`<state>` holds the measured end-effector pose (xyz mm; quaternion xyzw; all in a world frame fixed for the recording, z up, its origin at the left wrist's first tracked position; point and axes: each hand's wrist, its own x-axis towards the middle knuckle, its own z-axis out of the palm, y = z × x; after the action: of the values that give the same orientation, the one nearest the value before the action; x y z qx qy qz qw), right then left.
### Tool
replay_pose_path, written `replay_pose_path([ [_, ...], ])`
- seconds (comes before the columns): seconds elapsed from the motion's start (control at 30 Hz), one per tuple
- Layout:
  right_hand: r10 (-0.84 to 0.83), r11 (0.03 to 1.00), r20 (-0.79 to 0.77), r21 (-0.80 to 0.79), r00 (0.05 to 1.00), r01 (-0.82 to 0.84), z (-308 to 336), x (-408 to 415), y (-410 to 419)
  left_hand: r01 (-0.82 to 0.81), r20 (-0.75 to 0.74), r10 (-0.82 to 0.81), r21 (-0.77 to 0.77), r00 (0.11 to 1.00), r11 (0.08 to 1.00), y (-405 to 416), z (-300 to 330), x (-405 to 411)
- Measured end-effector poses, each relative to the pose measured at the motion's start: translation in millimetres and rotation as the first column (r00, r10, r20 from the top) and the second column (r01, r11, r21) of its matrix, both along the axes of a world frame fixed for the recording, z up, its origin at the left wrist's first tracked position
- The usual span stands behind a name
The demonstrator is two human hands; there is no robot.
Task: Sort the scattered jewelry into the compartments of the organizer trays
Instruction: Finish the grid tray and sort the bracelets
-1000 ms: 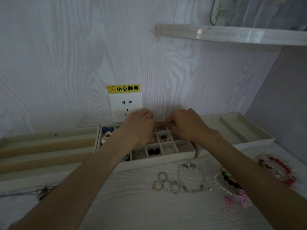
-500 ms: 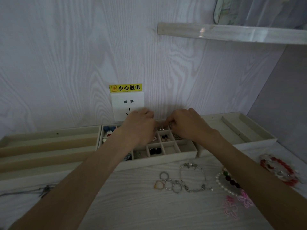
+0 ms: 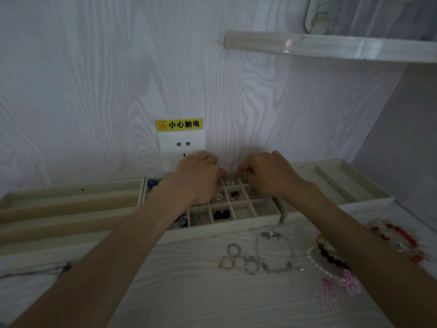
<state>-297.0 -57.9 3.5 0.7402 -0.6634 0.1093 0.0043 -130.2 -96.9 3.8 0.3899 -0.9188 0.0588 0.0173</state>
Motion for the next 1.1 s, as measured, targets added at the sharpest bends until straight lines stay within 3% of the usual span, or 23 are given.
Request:
replay_pose_path([
  [0.23,0.012,0.997,0.197,-0.074,0.98,0.002,14.2,-10.3,26.3,-0.034,-0.115,0.036,0.023,0.993,0.999,14.3,16.3,12.8],
  [0.4,0.042,0.999,0.257,0.006,0.965,-0.045,7.8,-4.4,64.4,-0.052,-0.202,0.075,0.116,0.977,0.992,54.5,15.1,26.9],
  [0.53,0.086,0.995,0.219,0.03,0.972,-0.095,-0.3,2.0,100.4,-0.051,-0.287,0.114,0.217,0.951,0.975,90.5,4.1,40.5],
  [0.63,0.083,0.992,0.177,-0.104,0.981,-0.065,-11.4,6.1,119.3,-0.041,-0.313,0.126,0.265,0.941,0.963,109.6,-6.7,49.1],
  [0.73,0.089,0.975,0.22,-0.219,0.971,-0.039,-17.7,9.3,130.6,-0.069,-0.386,0.149,0.215,0.91,0.974,121.4,-12.9,54.4],
  [0.83,0.116,0.985,0.24,-0.155,0.964,-0.08,-26.3,11.6,137.4,-0.066,-0.45,0.13,0.154,0.884,0.986,130.1,-17.6,55.9],
  [0.93,0.088,0.991,0.273,-0.122,0.958,-0.057,-34.3,5.6,142.1,-0.045,-0.397,0.154,0.27,0.905,0.962,135.3,-25.0,54.4],
  [1.1,0.002,0.998,0.29,0.062,0.957,-0.021,-31.8,-10.6,154.1,-0.056,-0.378,0.16,0.272,0.912,0.961,138.9,-34.4,50.0],
])
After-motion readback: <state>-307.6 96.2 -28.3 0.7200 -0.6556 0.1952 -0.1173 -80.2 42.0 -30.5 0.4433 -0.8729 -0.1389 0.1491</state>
